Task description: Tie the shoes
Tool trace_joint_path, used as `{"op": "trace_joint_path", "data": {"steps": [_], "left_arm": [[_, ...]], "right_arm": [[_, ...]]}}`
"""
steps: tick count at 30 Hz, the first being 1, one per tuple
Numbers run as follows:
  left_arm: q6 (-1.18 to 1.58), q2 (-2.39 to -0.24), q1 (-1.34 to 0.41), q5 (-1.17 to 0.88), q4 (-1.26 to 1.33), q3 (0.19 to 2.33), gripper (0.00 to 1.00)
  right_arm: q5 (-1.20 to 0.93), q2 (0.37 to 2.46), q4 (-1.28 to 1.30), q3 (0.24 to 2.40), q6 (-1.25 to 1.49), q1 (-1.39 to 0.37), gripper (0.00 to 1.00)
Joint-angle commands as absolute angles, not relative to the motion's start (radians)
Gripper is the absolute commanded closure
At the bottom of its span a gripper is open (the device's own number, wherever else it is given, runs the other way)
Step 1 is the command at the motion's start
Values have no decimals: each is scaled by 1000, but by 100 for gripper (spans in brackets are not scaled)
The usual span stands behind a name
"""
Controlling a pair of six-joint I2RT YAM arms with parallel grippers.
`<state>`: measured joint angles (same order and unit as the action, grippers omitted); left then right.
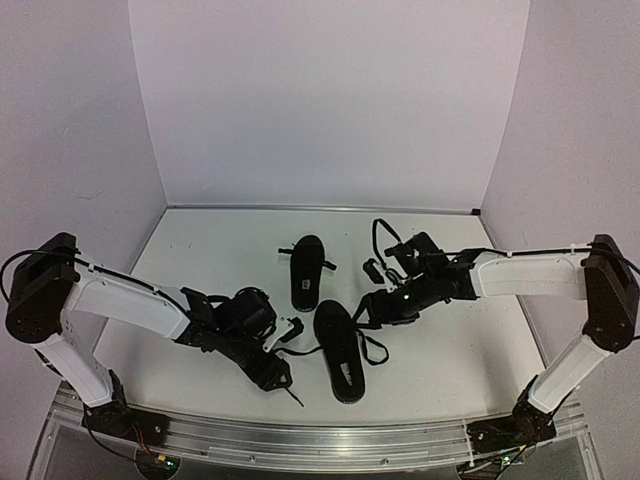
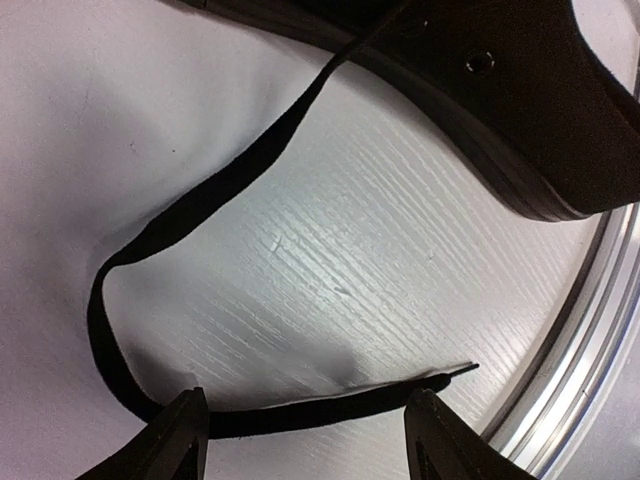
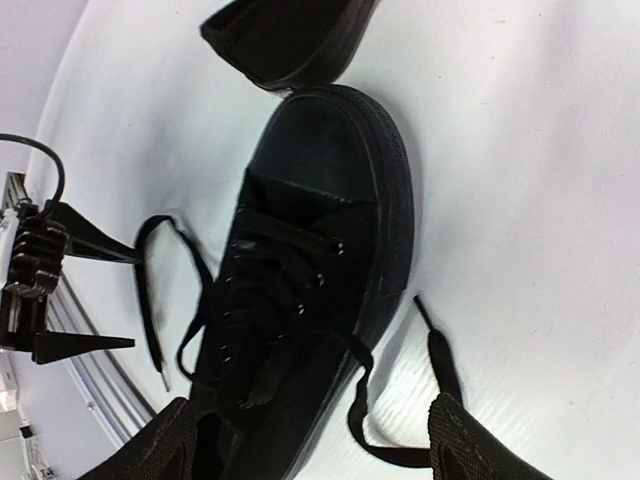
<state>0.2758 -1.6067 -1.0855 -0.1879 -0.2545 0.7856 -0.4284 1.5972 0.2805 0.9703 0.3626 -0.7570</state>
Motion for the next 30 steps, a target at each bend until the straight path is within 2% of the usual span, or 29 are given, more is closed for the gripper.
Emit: {"op": "trace_joint_path", "data": {"steps": [1, 4, 10, 15, 20, 30], "left_arm": [[313, -1640, -1108, -133, -272, 820, 31], [327, -1652, -1116, -115, -267, 832, 31], [340, -1677, -1164, -57, -289, 862, 31], [357, -1628, -1167, -41, -296, 837, 30], [380, -1578, -1167, -40, -302, 829, 30], [482, -1534, -1167, -60, -300, 783, 32]], "right_arm": [[-429, 1610, 328, 1009, 294, -757, 22], [-363, 1587, 332, 1013, 306, -750, 24], [-234, 1639, 346, 1024, 311, -738, 35], [-226, 1675, 344, 1021, 297, -738, 38], [-211, 1744, 345, 1015, 271, -738, 47], [-247, 1814, 315, 1008, 244, -753, 49]]}}
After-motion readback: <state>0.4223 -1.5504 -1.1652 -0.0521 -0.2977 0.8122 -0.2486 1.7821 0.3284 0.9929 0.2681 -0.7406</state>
